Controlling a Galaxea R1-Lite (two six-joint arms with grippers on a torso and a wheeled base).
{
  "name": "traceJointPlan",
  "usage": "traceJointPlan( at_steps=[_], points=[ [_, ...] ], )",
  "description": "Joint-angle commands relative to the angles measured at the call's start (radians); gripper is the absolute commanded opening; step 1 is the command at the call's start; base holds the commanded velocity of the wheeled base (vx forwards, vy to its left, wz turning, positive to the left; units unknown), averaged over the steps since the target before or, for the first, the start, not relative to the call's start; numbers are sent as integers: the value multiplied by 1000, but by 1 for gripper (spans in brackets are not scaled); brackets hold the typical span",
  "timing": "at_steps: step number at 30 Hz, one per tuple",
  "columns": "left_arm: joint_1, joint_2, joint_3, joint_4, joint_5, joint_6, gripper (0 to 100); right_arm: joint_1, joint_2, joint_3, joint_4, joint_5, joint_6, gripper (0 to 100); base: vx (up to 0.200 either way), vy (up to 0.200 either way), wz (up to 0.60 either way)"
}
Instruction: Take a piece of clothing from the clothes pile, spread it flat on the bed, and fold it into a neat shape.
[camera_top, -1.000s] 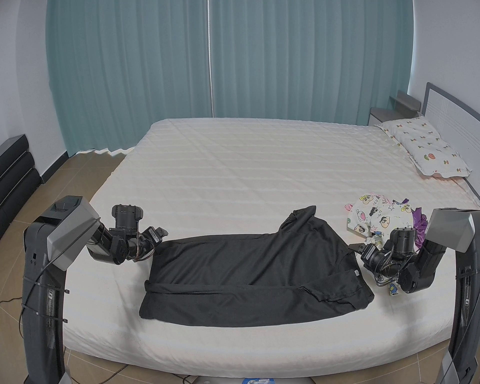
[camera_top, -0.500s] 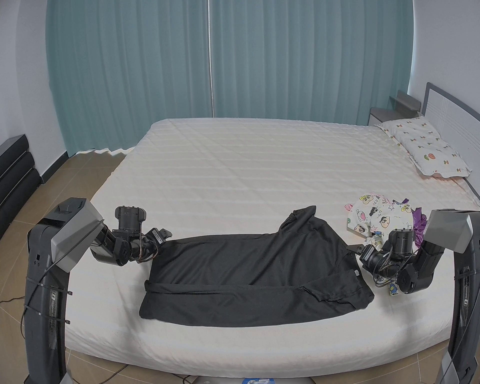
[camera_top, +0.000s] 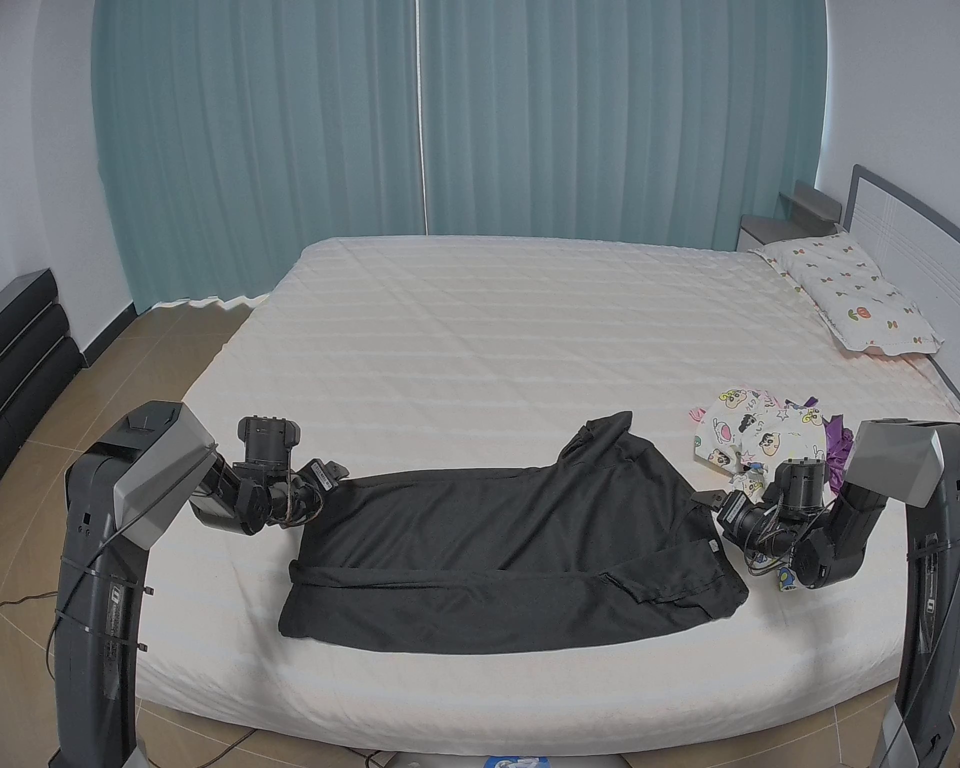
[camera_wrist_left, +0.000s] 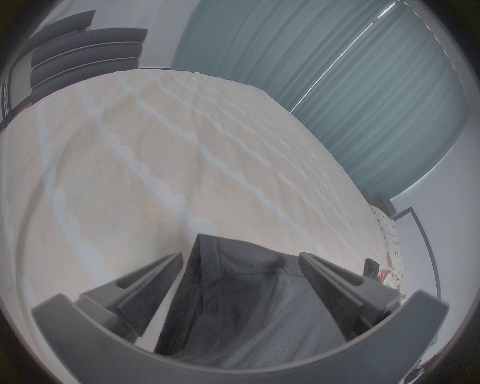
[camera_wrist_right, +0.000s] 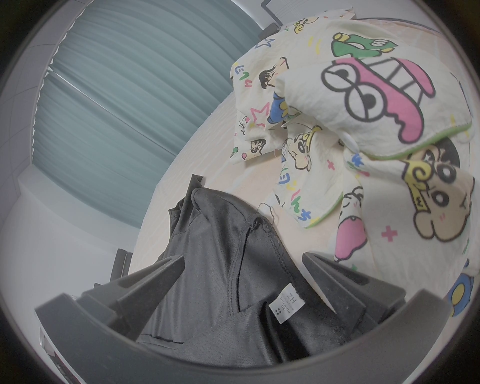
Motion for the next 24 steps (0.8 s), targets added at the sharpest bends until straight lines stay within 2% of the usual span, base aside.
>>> traceJointPlan(
  at_steps=[1, 8, 13, 17, 20, 21, 22, 23, 24],
  points=[
    [1, 30, -29, 6, 11, -2, 0, 0, 1, 0, 0, 0, 0, 100, 0, 0, 0],
    [8, 33, -49, 12, 53, -15, 0, 5, -20, 0, -3, -1, 3, 100, 0, 0, 0],
    [12, 27, -81, 2, 114, -137, 0, 72, -54, -43, 15, -4, -9, 100, 0, 0, 0],
    [21, 19, -77, 1, 113, -161, 0, 113, -59, -109, 30, -12, -66, 100, 0, 0, 0],
    [22, 12, -69, 2, 113, -173, 0, 124, -36, -239, 132, -21, -140, 100, 0, 0, 0],
    [22, 12, -69, 2, 113, -173, 0, 124, -36, -239, 132, -21, -140, 100, 0, 0, 0],
    [24, 9, -63, 2, 113, -178, 0, 133, -10, -341, 239, -61, -179, 100, 0, 0, 0],
    [24, 9, -61, 2, 113, -178, 0, 135, -5, -357, 253, -69, -184, 100, 0, 0, 0],
    [22, 1, -51, 2, 111, -180, 0, 143, 30, -454, 323, -118, -219, 100, 0, 0, 0]
  ],
)
